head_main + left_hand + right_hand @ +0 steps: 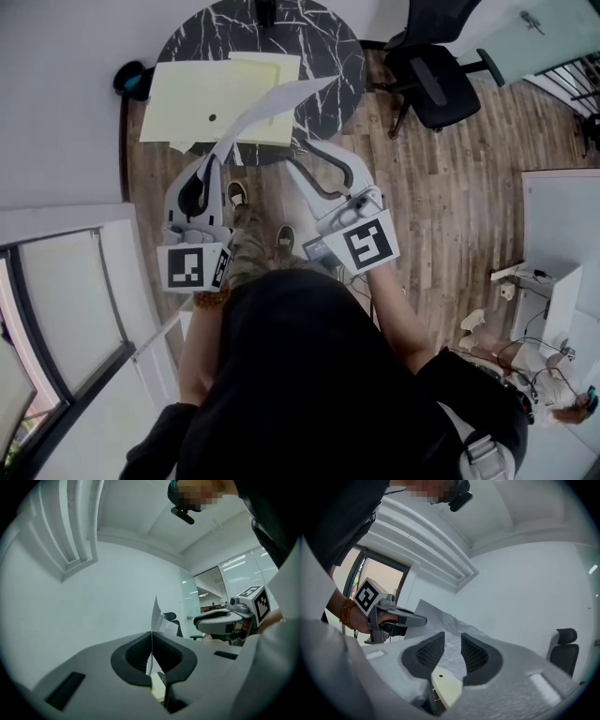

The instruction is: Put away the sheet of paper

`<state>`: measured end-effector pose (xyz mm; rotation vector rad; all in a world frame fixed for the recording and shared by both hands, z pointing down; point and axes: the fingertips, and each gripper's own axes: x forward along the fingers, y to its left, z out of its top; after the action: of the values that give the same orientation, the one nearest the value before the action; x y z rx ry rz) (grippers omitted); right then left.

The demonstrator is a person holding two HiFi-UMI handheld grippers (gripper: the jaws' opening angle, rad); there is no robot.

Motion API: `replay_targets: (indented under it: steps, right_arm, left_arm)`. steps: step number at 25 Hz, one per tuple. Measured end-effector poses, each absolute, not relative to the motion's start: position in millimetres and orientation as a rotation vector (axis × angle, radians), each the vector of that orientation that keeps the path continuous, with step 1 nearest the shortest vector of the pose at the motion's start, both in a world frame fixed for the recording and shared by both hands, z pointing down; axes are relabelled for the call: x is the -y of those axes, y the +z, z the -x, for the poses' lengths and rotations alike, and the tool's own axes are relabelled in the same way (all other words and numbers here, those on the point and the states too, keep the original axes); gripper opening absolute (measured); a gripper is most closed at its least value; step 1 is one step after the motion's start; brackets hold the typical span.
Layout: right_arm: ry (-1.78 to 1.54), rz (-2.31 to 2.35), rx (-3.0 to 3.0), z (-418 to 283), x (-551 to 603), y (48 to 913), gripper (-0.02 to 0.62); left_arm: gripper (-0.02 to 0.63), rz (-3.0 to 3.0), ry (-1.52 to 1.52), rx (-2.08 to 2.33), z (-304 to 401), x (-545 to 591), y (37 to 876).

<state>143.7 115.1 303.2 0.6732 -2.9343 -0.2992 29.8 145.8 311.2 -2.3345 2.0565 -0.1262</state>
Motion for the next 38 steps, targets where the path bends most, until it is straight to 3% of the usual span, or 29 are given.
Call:
replay_targets:
  steps: [21, 38]
  right_arm:
    - [-0.266, -0.646, 2.886, -125, -65, 314, 0.109]
    - [-0.248, -0.600, 2.812, -44, -23, 325, 0.109]
  left_arm:
    - [0.011, 2.417, -0.261, -2.106, 25, -90, 368]
    - [0.011, 2.562, -0.377, -2.002, 109, -37, 409]
